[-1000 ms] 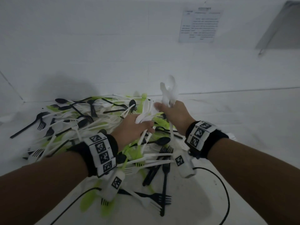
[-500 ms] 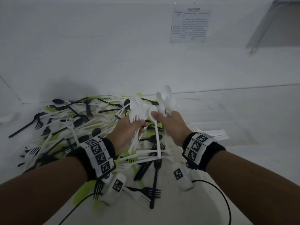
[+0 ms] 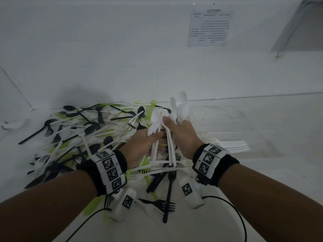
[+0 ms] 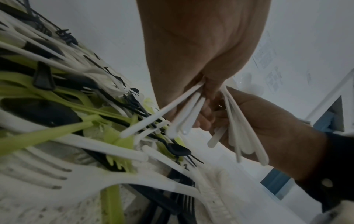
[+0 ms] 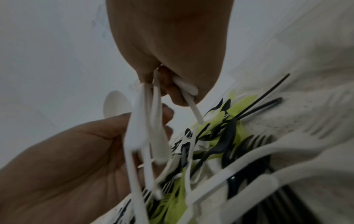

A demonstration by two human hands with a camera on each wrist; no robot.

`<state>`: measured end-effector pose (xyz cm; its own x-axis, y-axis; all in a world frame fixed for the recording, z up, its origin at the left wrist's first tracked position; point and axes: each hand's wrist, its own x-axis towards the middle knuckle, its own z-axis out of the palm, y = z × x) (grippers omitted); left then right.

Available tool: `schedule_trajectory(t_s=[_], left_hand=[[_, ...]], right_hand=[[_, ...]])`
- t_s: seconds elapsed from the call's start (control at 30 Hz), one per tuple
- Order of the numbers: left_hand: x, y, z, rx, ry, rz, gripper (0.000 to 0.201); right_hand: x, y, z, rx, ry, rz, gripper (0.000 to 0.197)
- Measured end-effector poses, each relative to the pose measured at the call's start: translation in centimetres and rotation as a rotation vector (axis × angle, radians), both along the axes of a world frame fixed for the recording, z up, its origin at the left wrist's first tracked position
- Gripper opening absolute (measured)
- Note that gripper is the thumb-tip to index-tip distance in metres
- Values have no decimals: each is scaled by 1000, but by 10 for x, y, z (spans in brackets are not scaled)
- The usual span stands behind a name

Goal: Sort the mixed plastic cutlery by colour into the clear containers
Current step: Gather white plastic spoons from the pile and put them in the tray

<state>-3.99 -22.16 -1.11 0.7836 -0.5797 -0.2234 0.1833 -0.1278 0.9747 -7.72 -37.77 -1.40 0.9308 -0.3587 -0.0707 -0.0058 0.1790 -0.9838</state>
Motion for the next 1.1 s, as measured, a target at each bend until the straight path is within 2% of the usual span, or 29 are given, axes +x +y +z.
schedule_trajectory(t_s=[0.13,0.2,0.27,0.33,0.47,0.53,0.63,0.73,0.8,0.87,0.93,1.03,1.1], left_hand=[[-2,2,3,12,0,-37,27],[0,5,4,53,-18,1,25],[5,7,4,72,-34,68,27],[8,9,5,88,-56,72,27],[9,5,6,109,-128,-85,20],[9,5,5,138,-136,-146,22],[9,10,8,215,-114,-180,26],[16,17,6,377,-154,11,35],[24,20,3,306,-50,151,35],[33,19,3,144,60,242,24],[39,14,6,75,106,244,14],[39,4,7,148,86,188,13],[36,-1,7,176,74,207,29]], right_hand=[[6,0,-5,-27,12,-83,22],[8,-8,-5,-53,39,-180,20],[9,-14,-5,-41,66,-233,27],[10,-13,-4,-34,70,-169,32],[10,6,-6,-45,34,71,28],[13,10,-9,-34,54,71,28],[20,3,-11,-15,73,-62,27],[20,-13,-9,-40,73,-124,23],[18,-17,-10,-94,75,-83,26],[17,-15,-11,-110,84,-49,27],[19,-10,-14,-109,80,-32,28],[21,-2,-18,-120,49,-14,35],[22,1,-19,-126,17,-1,36]])
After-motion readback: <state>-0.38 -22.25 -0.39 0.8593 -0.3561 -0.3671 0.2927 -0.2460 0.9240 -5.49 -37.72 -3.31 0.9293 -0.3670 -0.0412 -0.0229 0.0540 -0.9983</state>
